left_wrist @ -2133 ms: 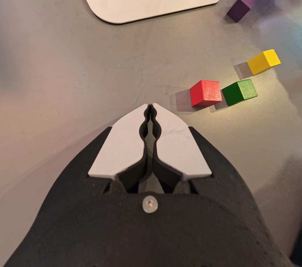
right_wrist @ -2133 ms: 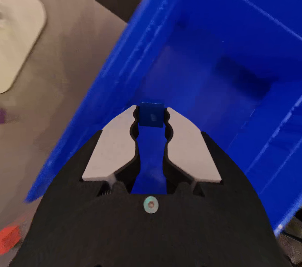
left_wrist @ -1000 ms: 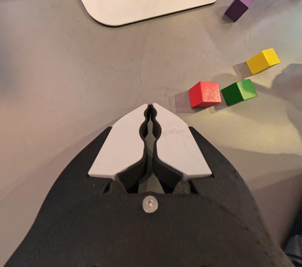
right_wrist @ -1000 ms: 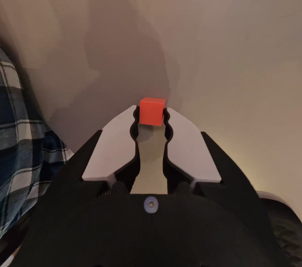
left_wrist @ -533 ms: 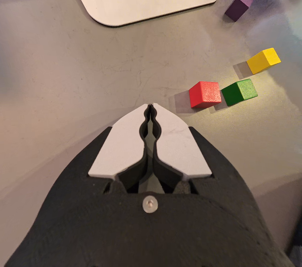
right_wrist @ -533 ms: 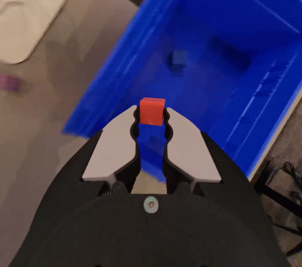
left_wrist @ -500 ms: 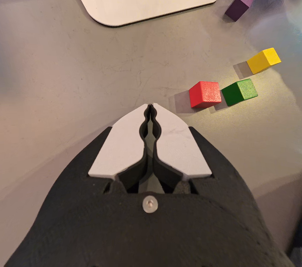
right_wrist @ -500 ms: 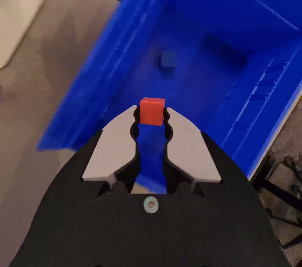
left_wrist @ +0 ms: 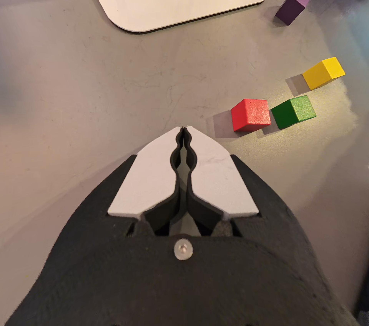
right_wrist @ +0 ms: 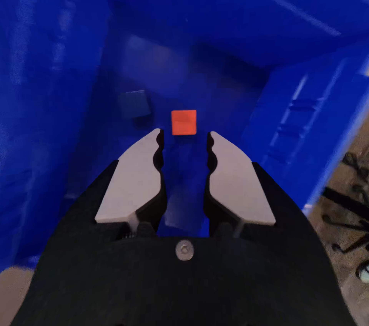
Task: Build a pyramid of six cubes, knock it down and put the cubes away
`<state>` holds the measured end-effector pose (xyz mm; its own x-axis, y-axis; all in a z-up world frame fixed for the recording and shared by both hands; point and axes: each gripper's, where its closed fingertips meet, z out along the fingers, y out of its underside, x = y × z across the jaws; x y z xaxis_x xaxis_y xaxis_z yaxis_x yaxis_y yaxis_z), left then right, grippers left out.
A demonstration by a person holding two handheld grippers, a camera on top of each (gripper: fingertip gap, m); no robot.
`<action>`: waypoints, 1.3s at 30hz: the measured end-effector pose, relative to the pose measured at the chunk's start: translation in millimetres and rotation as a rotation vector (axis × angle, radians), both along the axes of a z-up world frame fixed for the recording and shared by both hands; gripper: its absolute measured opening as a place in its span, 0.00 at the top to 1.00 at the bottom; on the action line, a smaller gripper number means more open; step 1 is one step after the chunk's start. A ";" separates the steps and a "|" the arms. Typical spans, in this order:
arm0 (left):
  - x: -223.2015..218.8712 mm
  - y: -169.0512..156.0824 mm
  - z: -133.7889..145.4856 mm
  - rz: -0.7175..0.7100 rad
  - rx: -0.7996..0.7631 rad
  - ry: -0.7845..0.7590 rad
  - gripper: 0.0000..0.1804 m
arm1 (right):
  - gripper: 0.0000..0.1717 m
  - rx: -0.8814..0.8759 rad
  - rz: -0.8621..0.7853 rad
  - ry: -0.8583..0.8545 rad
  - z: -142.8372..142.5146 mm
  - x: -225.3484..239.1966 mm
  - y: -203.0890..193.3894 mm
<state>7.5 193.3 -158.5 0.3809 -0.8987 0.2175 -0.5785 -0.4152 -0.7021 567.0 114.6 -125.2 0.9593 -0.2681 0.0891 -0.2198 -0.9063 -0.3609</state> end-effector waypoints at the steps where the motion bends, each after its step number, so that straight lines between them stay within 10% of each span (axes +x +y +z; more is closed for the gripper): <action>1: 0.1 0.1 0.0 0.000 0.000 0.000 1.00 | 0.75 0.048 0.020 -0.021 19.5 -10.5 -1.6; 8: 0.5 0.1 -0.1 0.001 0.002 0.002 1.00 | 0.84 0.313 0.356 -0.011 111.1 -196.8 -23.4; 18: 1.0 -0.6 0.2 -0.002 0.003 0.001 1.00 | 0.66 0.263 0.399 0.186 -8.2 -342.5 12.4; 26: 1.4 -1.1 0.6 -0.003 -0.001 -0.003 1.00 | 0.84 0.215 0.414 0.184 -26.8 -341.1 22.8; 34: 1.5 -1.1 1.0 -0.003 -0.011 -0.010 1.00 | 0.84 0.461 0.229 -0.045 110.9 -199.8 6.6; 39: 1.5 -1.2 1.1 -0.004 -0.013 -0.011 1.00 | 0.84 0.276 0.117 0.005 60.2 -106.6 -2.5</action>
